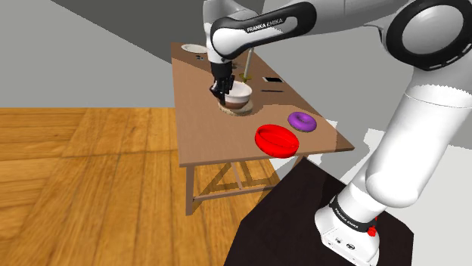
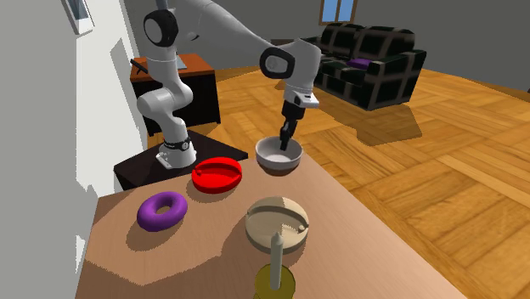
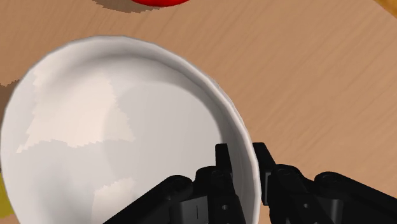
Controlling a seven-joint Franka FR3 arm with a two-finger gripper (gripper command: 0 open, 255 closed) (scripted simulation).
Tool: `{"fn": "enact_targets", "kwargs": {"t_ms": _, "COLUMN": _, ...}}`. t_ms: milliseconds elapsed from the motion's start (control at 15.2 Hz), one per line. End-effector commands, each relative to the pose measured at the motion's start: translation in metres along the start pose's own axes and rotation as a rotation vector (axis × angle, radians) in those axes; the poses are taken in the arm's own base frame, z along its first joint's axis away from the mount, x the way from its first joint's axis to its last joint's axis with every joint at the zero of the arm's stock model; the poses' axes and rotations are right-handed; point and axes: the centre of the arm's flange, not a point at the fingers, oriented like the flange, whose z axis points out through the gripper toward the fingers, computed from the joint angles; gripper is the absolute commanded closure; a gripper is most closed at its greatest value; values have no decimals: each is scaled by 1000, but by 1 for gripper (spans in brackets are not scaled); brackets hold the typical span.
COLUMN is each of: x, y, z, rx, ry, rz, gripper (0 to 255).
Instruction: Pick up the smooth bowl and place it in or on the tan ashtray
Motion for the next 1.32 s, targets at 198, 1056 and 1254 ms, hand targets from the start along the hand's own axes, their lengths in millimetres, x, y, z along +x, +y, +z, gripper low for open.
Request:
{"fn": "enact_targets", "kwargs": {"t_ms": 198, "x": 21, "y": 63, "z": 4, "rx": 0, "ry": 0, "rz": -1, "gripper": 255}}
{"fn": "enact_targets", "kwargs": {"t_ms": 1056, "x": 57, "y": 152, "z": 41, "rx": 0, "ry": 0, "rz": -1, "gripper": 255}}
{"fn": "enact_targets", "kwargs": {"t_ms": 1254, "x": 59, "y": 150, "z": 57, "rx": 0, "ry": 0, "rz": -1, "gripper": 255}}
